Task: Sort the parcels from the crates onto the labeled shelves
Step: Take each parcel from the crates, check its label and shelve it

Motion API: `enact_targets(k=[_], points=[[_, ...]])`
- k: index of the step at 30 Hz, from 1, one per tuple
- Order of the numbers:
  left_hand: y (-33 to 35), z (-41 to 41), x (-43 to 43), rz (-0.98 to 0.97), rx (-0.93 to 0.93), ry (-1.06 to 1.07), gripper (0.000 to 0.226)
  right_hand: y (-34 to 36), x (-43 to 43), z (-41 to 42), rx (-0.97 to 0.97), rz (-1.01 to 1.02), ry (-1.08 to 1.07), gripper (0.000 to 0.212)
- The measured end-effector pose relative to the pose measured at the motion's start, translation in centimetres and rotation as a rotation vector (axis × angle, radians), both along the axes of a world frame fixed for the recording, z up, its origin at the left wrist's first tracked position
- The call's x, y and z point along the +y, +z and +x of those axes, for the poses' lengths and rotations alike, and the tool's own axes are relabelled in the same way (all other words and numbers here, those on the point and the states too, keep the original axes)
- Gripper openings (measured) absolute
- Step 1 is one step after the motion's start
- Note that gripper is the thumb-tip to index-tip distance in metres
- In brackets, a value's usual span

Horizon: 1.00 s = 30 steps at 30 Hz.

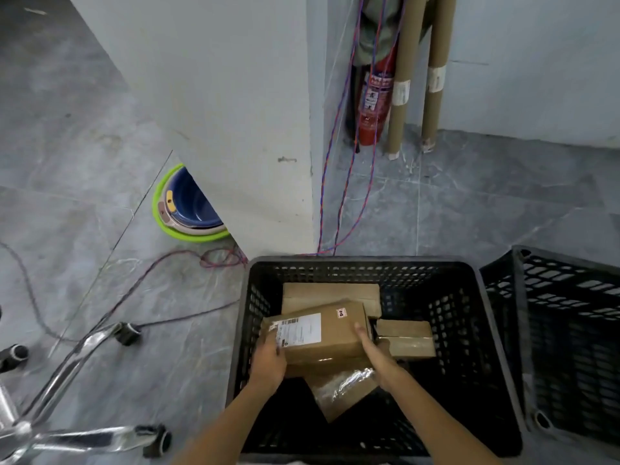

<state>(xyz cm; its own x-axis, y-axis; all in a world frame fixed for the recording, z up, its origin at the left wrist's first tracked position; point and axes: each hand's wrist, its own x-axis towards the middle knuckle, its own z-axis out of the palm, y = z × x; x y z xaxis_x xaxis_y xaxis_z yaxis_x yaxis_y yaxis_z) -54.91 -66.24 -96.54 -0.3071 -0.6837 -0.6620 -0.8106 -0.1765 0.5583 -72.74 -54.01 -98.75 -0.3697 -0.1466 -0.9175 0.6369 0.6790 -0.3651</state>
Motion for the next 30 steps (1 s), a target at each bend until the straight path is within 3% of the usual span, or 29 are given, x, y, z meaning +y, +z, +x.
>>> enact_targets(k=[5, 9, 11, 18, 23, 26, 30], points=[[1.4, 0.3, 0.0, 0.111, -0.046, 0.138, 0.042, 1.4, 0.8, 0.2, 0.070, -0.101, -0.034, 0.084], [7.6, 0.3, 0.0, 0.160, -0.014, 0.216, 0.058, 9.1, 2.7, -2.0, 0.059, -0.198, -0.084, 0.081], [12.5, -0.6, 0.2, 0.196, 0.039, 0.260, 0.061, 14.6, 3.8, -3.6, 0.086, -0.241, -0.098, 0.069], [35.3, -6.5, 0.9, 0.229, 0.302, 0.299, 0.031, 39.3, 7.5, -9.3, 0.214, -0.391, -0.181, 0.052], [55.3, -11.3, 0.5, 0.197, 0.461, 0.256, 0.036, 59.4, 9.9, -13.8, 0.316, -0.540, -0.208, 0.047], [66.4, -13.9, 0.7, 0.231, 0.574, 0.152, 0.049, 70.9, 11.0, -16.3, 0.445, -0.633, -0.210, 0.042], [78.8, -16.7, 1.8, 0.230, 0.812, 0.025, 0.048, 84.8, 12.7, -18.9, 0.645, -0.768, -0.191, 0.033]])
